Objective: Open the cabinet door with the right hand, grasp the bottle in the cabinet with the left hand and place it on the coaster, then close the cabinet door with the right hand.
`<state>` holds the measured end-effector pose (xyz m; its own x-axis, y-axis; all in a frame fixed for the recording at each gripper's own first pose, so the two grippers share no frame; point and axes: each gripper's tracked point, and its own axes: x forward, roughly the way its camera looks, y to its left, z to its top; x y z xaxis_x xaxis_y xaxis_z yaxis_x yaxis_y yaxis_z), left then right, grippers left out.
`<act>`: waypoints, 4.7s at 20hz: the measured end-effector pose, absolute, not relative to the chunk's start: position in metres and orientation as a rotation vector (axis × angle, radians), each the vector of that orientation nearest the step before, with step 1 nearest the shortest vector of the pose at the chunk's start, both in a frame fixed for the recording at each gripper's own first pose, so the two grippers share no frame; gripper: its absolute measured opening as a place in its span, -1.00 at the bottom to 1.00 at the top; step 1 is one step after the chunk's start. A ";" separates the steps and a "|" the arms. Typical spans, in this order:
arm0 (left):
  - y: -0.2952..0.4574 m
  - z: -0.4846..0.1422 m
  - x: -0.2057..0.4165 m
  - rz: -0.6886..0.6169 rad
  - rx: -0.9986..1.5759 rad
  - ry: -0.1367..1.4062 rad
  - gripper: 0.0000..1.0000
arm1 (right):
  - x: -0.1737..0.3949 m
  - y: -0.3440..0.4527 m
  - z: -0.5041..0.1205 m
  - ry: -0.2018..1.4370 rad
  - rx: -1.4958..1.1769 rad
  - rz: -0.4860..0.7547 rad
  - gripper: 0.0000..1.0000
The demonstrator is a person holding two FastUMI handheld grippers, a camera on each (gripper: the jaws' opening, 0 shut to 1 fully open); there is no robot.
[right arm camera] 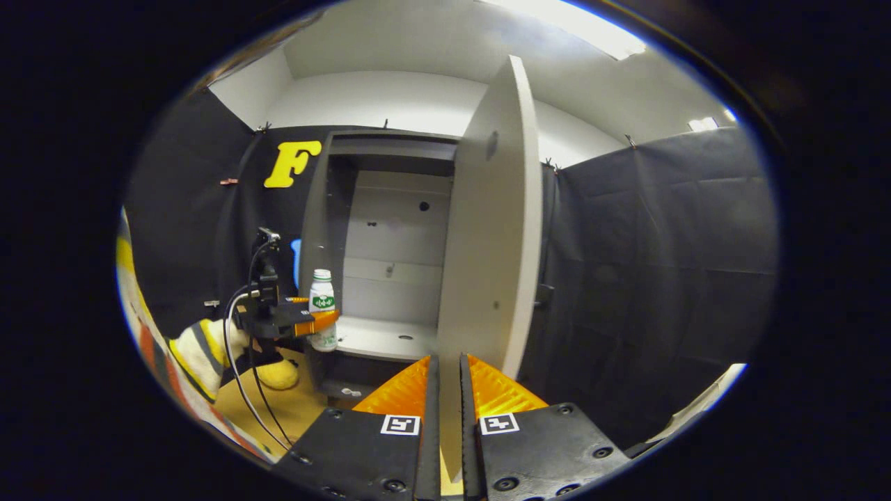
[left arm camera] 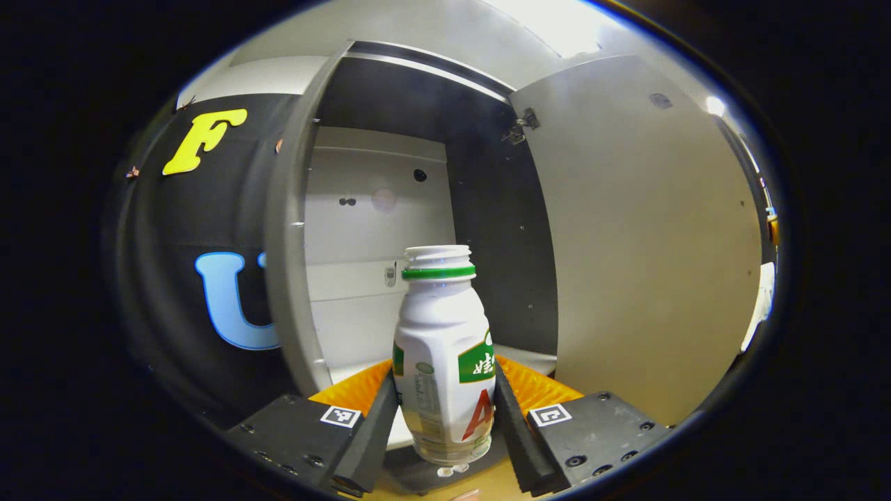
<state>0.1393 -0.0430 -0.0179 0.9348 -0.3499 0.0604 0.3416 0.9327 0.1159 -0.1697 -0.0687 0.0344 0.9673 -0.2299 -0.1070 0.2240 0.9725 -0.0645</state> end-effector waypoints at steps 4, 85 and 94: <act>-0.021 -0.065 0.086 -0.414 0.092 -0.042 0.46 | -0.144 -0.046 0.032 0.086 -0.042 -0.169 -0.71; -0.166 -0.003 0.025 -0.504 -0.095 -0.137 0.86 | -0.268 -0.147 -0.002 0.200 0.111 -0.184 0.41; -0.198 0.007 -0.021 -0.456 -0.113 -0.182 0.86 | -0.203 -0.206 0.015 0.079 0.208 -0.033 0.75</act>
